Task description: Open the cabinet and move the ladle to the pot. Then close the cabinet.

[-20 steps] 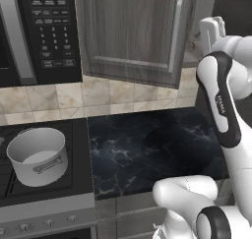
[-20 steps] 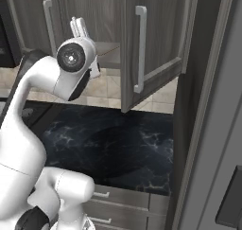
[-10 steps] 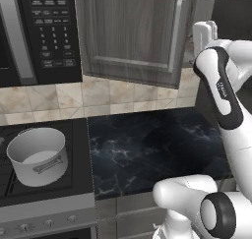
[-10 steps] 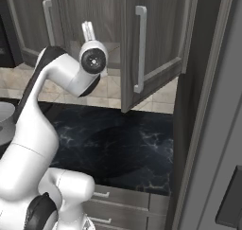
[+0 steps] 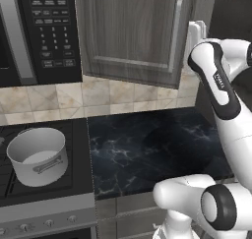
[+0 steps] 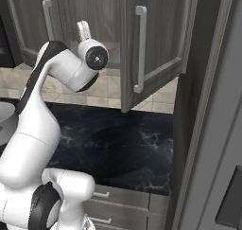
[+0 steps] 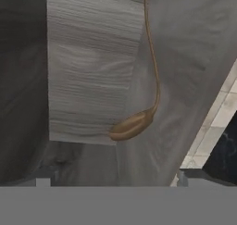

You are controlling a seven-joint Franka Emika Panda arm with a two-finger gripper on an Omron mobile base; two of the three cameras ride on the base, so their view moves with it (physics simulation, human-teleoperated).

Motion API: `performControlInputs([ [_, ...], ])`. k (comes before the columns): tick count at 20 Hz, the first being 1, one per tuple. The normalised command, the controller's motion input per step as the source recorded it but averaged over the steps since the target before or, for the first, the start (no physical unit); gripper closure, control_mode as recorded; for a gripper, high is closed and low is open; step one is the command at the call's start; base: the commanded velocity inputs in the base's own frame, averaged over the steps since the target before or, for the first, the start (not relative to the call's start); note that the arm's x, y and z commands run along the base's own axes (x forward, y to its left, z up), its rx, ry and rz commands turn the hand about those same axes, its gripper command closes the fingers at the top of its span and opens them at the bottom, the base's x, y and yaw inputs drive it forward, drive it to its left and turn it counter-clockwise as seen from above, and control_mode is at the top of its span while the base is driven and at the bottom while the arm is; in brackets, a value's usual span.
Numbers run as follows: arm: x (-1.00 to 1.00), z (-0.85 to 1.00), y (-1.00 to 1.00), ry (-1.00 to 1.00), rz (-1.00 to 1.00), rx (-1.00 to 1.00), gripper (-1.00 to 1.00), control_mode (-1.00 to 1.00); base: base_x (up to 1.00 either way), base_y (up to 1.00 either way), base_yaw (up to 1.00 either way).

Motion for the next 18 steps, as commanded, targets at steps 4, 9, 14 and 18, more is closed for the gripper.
performControlInputs([
  [4,0.0,0.0,0.19,0.02,0.07,0.0,-1.0,-1.0,0.0,0.0,0.0],
  [9,-0.03,0.0,0.0,0.0,0.15,0.0,-1.0,-1.0,0.0,0.0,0.0],
  [14,-0.36,0.0,0.0,0.0,0.23,0.0,-1.0,-1.0,0.0,0.0,0.0],
  [18,-0.54,0.0,0.11,0.0,0.29,0.0,-1.0,-1.0,0.0,0.0,0.0],
])
